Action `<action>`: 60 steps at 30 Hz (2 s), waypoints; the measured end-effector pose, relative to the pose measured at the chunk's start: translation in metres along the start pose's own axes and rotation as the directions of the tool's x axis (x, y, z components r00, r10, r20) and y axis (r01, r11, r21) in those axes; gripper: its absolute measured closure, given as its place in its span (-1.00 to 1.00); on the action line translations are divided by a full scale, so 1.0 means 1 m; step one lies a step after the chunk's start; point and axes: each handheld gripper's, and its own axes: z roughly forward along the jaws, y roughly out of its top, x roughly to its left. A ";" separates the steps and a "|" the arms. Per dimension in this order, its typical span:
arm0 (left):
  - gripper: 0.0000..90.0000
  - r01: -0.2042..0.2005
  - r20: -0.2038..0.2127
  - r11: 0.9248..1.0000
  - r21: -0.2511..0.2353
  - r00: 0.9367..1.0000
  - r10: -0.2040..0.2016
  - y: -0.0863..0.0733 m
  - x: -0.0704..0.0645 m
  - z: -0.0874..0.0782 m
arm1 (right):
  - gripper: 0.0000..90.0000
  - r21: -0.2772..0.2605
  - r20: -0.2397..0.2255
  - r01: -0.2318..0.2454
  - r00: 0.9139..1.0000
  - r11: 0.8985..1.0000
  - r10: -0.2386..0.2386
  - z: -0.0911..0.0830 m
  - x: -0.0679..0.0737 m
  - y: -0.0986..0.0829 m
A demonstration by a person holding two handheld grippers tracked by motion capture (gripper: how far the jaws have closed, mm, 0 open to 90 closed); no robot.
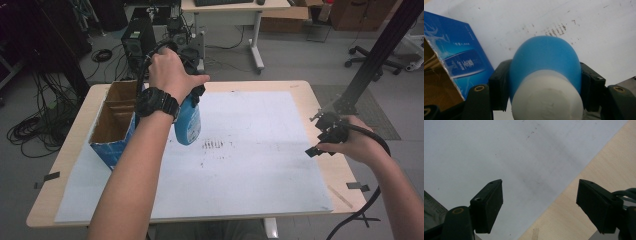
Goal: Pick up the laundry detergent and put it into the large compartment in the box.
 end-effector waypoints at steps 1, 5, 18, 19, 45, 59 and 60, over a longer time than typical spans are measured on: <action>-0.16 0.002 0.001 1.000 -0.001 1.000 -0.002 0.000 0.001 -0.002 | -0.53 -0.001 -0.001 0.002 1.000 1.000 -0.002 0.000 0.000 0.000; -0.16 0.011 0.003 1.000 -0.005 1.000 -0.011 0.001 0.003 -0.010 | -0.53 -0.005 0.000 0.002 1.000 1.000 -0.002 -0.001 -0.001 0.000; -0.16 0.050 -0.011 0.998 -0.031 0.999 -0.050 -0.001 0.017 -0.042 | -0.53 -0.006 0.004 -0.003 1.000 1.000 0.003 -0.005 -0.003 0.003; -0.16 0.053 -0.013 0.998 -0.033 0.999 -0.053 -0.001 0.019 -0.043 | -0.53 -0.006 0.003 -0.004 1.000 1.000 0.004 -0.006 -0.003 0.004; -0.16 0.196 -0.044 0.979 -0.056 0.979 -0.199 -0.020 0.082 -0.070 | -0.53 0.010 0.005 -0.022 1.000 1.000 0.022 0.000 -0.009 0.006; -0.16 0.286 -0.066 0.956 -0.059 0.955 -0.290 -0.039 0.119 -0.074 | -0.53 0.017 0.005 -0.021 1.000 1.000 0.021 0.004 -0.009 0.008; -0.16 0.286 -0.066 0.956 -0.059 0.955 -0.290 -0.039 0.119 -0.074 | -0.53 0.017 0.005 -0.021 1.000 1.000 0.021 0.004 -0.009 0.008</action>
